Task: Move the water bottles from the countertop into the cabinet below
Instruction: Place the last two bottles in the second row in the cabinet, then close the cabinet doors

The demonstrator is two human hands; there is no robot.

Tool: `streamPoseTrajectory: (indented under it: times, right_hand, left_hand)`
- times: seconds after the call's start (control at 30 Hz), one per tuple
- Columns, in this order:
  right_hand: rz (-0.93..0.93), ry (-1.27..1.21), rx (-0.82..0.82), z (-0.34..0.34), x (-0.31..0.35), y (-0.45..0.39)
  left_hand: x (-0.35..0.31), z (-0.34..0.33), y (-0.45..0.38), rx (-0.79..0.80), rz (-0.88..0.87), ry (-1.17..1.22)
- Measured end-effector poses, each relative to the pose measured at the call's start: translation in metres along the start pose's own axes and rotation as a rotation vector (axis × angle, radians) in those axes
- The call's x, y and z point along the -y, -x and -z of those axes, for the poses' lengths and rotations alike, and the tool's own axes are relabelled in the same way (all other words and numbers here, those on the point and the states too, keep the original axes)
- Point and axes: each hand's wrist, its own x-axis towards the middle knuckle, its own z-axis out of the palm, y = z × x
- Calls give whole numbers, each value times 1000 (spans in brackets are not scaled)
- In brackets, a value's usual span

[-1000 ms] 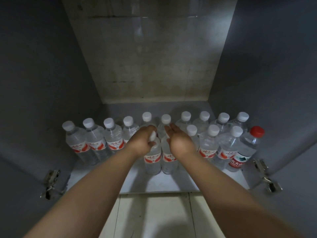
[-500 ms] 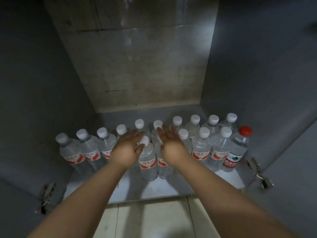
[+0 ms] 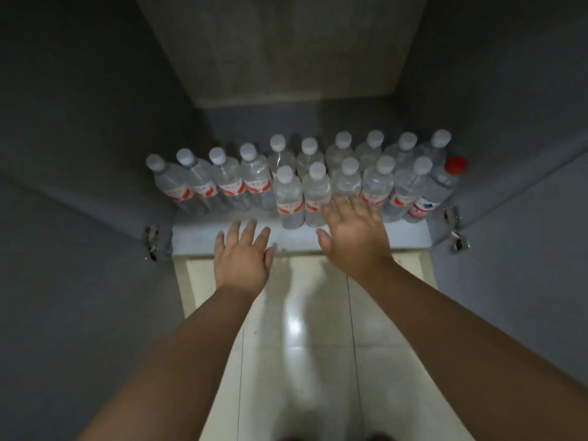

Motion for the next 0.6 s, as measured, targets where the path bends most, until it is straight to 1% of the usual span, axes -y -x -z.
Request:
streamPoseTrajectory:
  times: [0.17, 0.27, 0.33, 0.4, 0.47, 0.57, 0.6]
  right_hand:
    - [-30, -23, 136, 51, 2, 86]
    - [-71, -42, 143, 99, 3, 139]
    - [-108, -81, 110, 131, 2, 167]
    - [-124, -100, 85, 168, 1, 190]
    - [-106, -66, 51, 205, -2, 210]
    - [-80, -46, -137, 260, -14, 242]
    - [-92, -54, -157, 277, -21, 255]
  left_hand:
    - [-23, 49, 79, 110, -21, 38]
    - [-41, 99, 127, 167, -42, 62]
    - [-54, 135, 153, 184, -69, 63]
    - [-65, 171, 172, 159, -66, 73]
    - [-77, 204, 188, 119, -68, 50]
    - [-106, 244, 212, 70, -78, 45]
    - [-116, 253, 220, 64, -80, 51]
